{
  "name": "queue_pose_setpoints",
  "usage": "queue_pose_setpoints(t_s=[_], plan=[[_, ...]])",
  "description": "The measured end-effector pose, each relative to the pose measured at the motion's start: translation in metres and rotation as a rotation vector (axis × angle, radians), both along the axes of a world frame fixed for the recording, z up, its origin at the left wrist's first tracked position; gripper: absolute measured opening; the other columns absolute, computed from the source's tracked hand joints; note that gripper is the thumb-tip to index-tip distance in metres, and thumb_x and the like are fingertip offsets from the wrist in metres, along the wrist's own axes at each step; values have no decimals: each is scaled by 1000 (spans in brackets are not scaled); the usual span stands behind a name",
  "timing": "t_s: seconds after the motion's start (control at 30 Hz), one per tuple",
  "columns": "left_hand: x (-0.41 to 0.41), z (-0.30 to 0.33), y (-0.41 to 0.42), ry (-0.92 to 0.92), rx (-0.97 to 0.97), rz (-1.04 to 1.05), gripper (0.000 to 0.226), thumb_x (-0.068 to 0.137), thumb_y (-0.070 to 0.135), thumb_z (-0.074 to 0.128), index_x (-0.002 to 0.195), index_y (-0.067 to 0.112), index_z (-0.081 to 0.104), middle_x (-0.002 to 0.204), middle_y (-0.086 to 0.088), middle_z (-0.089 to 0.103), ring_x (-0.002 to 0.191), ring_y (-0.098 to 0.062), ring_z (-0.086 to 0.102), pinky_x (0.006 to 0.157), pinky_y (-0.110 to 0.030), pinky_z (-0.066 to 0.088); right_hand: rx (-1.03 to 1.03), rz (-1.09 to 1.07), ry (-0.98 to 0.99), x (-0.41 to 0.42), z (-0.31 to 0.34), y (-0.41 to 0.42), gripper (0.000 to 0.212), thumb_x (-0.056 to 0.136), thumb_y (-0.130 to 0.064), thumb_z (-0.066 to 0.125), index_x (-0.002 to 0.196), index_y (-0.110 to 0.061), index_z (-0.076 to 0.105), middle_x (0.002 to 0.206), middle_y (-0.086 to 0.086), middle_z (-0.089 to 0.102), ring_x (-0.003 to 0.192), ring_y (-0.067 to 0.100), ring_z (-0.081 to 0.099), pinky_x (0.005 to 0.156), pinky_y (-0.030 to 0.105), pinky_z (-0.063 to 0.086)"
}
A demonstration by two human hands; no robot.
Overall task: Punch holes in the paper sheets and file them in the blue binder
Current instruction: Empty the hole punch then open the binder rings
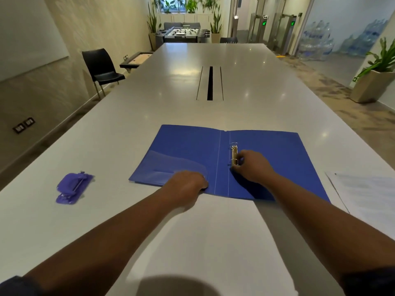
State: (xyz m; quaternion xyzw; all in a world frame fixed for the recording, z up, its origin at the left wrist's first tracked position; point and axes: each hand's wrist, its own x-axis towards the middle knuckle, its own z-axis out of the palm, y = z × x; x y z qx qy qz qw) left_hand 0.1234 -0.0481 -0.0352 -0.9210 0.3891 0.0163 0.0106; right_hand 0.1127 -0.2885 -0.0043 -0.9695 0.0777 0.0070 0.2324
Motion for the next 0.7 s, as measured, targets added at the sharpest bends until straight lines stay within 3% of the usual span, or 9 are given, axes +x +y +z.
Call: queue_pose_setpoints(t_s=[0.1,0.2,0.27,0.33,0.43,0.57,0.7], plan=[[-29,10,10,21,56,9,23,95,15,61,114,23,71,109,2,66,97,-24,64,76,-29,47,4,-5,-89,-23,-13,14,17,97,-39,66,91,-23,69,84,-1,68,77,22,61,67,35,50],[-53,26,19,88,89,5,26,84,8,62,104,22,70,104,3,62,92,-24,61,64,-28,39,20,-6,-134,-47,-22,25,25,98,-41,64,75,-31,57,68,-11,57,70,19,59,59,33,45],[-68,37,20,160,137,-4,21,83,14,65,102,22,68,102,5,59,88,-21,59,61,-26,36,23,-2,-145,-63,-27,31,20,98,-41,63,84,-28,63,73,-9,61,72,19,61,61,35,49],[-79,46,17,221,125,-1,21,81,35,73,96,23,64,96,6,58,82,-19,59,60,-28,41,21,2,-161,-77,-31,35,20,97,-42,63,91,-24,68,79,-5,67,73,19,62,63,37,52],[-89,51,4,213,24,20,34,83,56,68,91,24,61,90,7,59,78,-18,59,65,-32,49,34,2,-181,-94,-37,40,20,97,-43,63,91,-24,70,79,-6,68,72,18,62,62,37,52],[-86,30,-16,113,-257,-11,21,95,38,56,110,24,63,107,5,58,97,-19,55,75,-34,48,24,41,-211,-116,-45,45,20,99,-42,58,95,-26,70,80,-6,70,71,18,63,61,38,54],[-85,8,-23,94,-450,1,16,87,33,63,92,22,51,94,7,50,89,-18,50,73,-28,39,3,93,-239,-134,-49,47,19,100,-38,55,99,-26,69,85,-5,69,75,19,62,61,39,52]])
